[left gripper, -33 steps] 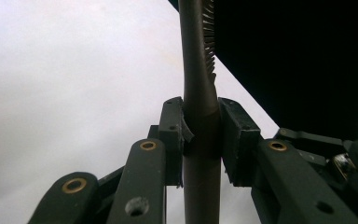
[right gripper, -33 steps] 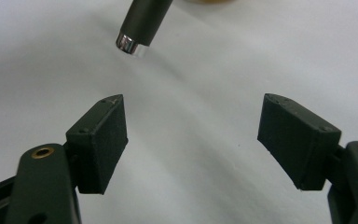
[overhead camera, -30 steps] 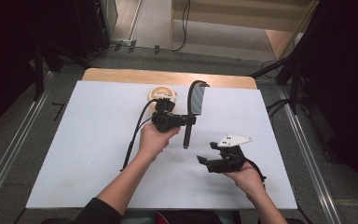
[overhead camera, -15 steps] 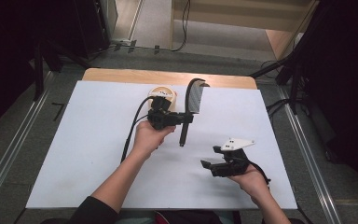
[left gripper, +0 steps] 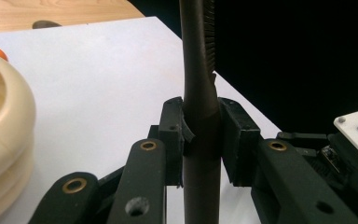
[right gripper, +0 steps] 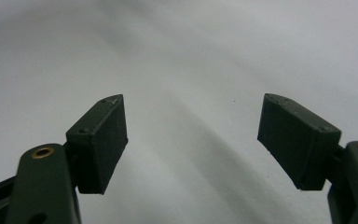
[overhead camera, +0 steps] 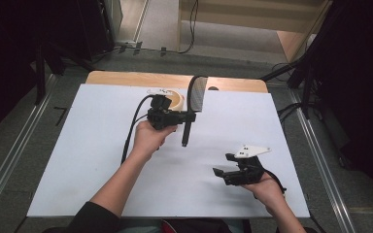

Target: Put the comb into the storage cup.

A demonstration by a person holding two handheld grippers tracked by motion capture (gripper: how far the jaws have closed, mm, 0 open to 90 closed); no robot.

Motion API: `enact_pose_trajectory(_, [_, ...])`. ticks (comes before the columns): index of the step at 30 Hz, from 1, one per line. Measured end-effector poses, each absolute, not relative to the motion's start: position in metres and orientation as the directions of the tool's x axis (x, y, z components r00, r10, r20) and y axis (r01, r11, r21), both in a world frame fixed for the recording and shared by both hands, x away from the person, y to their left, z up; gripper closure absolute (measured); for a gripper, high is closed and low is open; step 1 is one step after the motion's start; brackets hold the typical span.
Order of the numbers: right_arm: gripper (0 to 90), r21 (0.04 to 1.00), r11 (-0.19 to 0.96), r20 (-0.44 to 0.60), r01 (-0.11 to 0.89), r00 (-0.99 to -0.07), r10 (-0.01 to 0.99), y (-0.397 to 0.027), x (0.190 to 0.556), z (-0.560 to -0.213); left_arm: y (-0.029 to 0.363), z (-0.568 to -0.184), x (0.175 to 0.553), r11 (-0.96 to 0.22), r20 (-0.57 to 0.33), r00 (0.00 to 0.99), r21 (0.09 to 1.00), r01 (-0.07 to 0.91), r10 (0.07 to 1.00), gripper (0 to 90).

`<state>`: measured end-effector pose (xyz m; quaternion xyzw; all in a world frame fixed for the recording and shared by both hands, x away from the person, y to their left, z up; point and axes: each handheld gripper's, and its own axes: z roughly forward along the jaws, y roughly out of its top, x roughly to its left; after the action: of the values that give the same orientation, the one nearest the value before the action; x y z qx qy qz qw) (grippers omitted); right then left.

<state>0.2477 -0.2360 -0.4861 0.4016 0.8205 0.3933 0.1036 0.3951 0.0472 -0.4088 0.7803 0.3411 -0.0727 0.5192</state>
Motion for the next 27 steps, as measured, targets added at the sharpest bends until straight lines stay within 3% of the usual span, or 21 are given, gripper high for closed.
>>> enact_pose_trajectory(27, [22.1, 0.728, 0.355, 0.166, 0.587, -0.653, 0.739, -0.246, 0.239, -0.486, 0.065, -0.382, 0.424, -0.185, -0.42, 0.751, 0.799, 0.572, 0.51, 73.0])
